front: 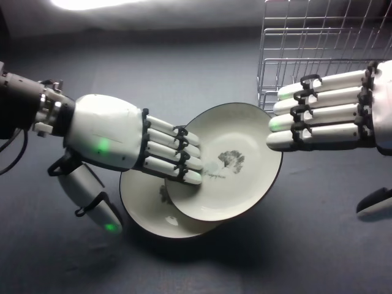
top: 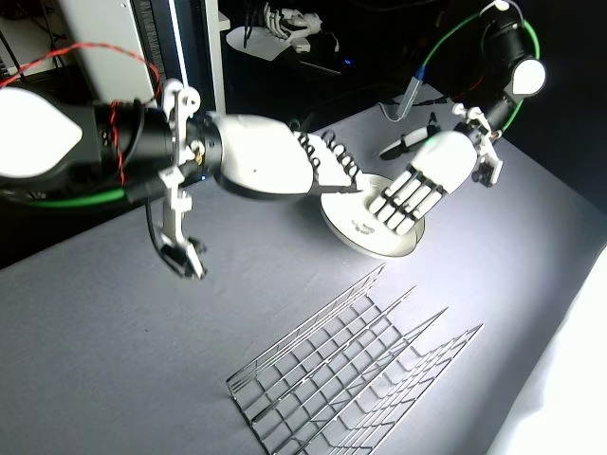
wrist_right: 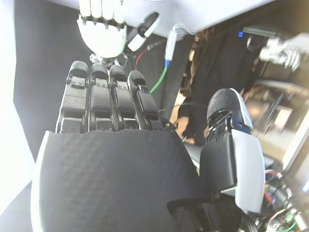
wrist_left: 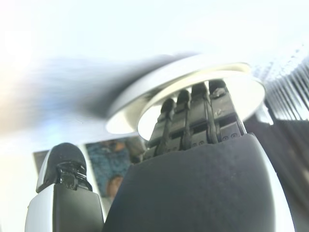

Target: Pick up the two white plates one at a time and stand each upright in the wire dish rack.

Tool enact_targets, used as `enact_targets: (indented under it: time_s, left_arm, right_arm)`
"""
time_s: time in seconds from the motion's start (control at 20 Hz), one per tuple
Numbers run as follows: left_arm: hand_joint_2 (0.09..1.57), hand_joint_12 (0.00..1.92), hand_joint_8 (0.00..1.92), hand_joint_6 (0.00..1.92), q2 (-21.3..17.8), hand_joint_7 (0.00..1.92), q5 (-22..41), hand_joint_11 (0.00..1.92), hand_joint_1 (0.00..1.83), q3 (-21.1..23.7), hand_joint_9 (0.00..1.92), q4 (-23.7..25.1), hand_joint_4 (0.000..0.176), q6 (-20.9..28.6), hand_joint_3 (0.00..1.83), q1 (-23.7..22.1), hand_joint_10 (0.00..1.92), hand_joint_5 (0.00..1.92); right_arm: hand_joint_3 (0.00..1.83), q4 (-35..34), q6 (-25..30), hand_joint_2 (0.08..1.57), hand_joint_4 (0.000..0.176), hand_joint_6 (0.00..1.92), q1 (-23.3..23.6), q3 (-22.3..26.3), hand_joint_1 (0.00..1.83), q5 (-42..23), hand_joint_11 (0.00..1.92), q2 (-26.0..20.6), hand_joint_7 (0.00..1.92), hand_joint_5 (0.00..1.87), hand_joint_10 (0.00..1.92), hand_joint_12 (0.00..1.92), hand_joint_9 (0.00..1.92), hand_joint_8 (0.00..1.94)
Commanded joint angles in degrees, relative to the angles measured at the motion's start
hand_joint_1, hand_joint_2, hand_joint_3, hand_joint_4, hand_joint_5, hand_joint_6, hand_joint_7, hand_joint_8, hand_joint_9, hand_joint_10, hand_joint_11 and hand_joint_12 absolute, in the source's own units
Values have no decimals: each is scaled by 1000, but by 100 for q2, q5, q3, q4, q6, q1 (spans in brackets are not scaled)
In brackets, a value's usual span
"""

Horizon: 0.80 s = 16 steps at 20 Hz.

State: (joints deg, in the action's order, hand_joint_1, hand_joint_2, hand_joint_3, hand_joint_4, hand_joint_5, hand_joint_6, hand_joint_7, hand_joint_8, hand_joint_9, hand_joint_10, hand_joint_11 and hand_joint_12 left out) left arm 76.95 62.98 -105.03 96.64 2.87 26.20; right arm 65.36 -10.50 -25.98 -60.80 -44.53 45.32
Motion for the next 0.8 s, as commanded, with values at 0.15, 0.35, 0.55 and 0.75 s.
enact_targets:
  time_s: [0.15, 0.35, 0.55, 0.75]
  left_arm:
    - [1072, 0, 0, 0, 104, 0, -220, 0, 0, -1, 0, -166, 0, 28, 0, -53, 0, 0]
    - [1079, 0, 0, 0, 127, 0, -221, 0, 0, 0, 0, -166, 0, 28, 2, -71, 0, 0]
    - [1076, 0, 0, 0, 110, 0, -218, 0, 0, -8, 0, -166, 0, 28, 1, -70, 0, 0]
    - [1061, 0, 0, 0, 114, 0, -212, 0, 0, -27, 0, -166, 0, 27, 0, -73, 0, 0]
  right_arm:
    - [0, -90, -36, 1138, 0, 9, 198, -296, 1171, -754, 27, 199, 0, 25, 0, 13, 0, 0]
    - [6, -49, -50, 1164, 0, 0, 317, -527, 1538, -792, 1, 393, 0, 0, 0, 213, 0, 0]
    - [2, 58, -13, 1165, 0, 0, 203, -542, 1534, -677, 0, 521, 0, 0, 0, 281, 0, 0]
    - [0, 85, 11, 1165, 0, 0, 78, -544, 1534, -463, 0, 656, 0, 0, 0, 238, 0, 0]
